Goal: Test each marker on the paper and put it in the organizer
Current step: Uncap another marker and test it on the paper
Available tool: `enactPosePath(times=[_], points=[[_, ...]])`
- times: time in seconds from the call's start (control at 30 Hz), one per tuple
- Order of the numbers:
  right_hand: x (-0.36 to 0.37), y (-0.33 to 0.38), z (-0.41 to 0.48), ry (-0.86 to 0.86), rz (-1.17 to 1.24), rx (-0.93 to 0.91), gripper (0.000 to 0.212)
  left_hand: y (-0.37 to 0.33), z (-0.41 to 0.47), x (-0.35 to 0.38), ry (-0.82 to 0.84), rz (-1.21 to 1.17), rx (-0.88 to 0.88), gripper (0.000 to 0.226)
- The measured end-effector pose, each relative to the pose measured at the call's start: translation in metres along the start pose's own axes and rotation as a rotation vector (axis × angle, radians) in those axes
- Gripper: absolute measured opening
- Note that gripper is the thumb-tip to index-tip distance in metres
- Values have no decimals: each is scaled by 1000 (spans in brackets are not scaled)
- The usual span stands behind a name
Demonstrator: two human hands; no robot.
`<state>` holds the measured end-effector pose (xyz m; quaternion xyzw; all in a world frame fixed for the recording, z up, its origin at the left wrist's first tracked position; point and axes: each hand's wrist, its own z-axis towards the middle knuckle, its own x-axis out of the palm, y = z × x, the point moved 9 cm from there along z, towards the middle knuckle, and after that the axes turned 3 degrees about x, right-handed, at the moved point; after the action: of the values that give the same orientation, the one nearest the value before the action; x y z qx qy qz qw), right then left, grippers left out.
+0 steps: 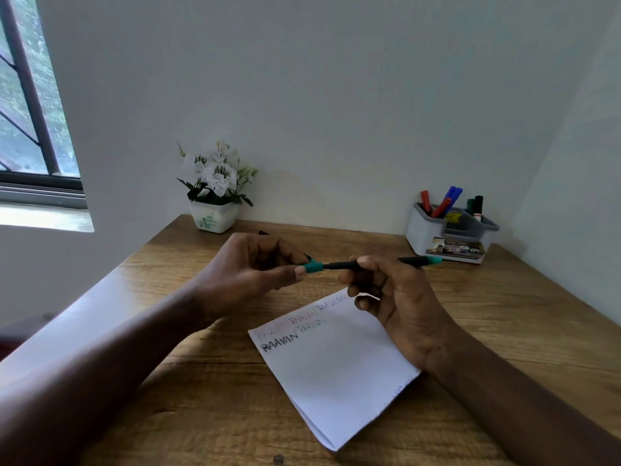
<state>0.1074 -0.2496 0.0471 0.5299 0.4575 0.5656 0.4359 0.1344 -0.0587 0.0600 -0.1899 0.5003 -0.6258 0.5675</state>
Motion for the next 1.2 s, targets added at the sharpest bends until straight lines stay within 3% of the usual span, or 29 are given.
enactPosePath(times=[0.13, 0.3, 0.67, 0.87, 1.0, 1.13, 1.2], points=[[6, -2, -1, 38, -11, -6, 26, -1, -2, 5, 23, 4, 11, 15], [13, 0, -2, 103, -15, -32, 11, -4, -1, 12, 44, -73, 7, 17], [17, -4, -3, 117, 49, -43, 8, -3, -2, 16, 27, -181, -21, 36], [23, 17, -8, 123, -310, -284, 16, -8, -1, 6, 25, 134, 29, 33], [10, 27, -4, 74, -242, -314, 23, 3, 2, -4, -22, 445, -11, 39], [-1, 27, 4, 90, -170, -239, 48, 17, 2, 2, 98, 735, -78, 57], [-7, 29, 6, 55, -134, -208, 46, 19, 2, 7, 148, 812, -96, 70]])
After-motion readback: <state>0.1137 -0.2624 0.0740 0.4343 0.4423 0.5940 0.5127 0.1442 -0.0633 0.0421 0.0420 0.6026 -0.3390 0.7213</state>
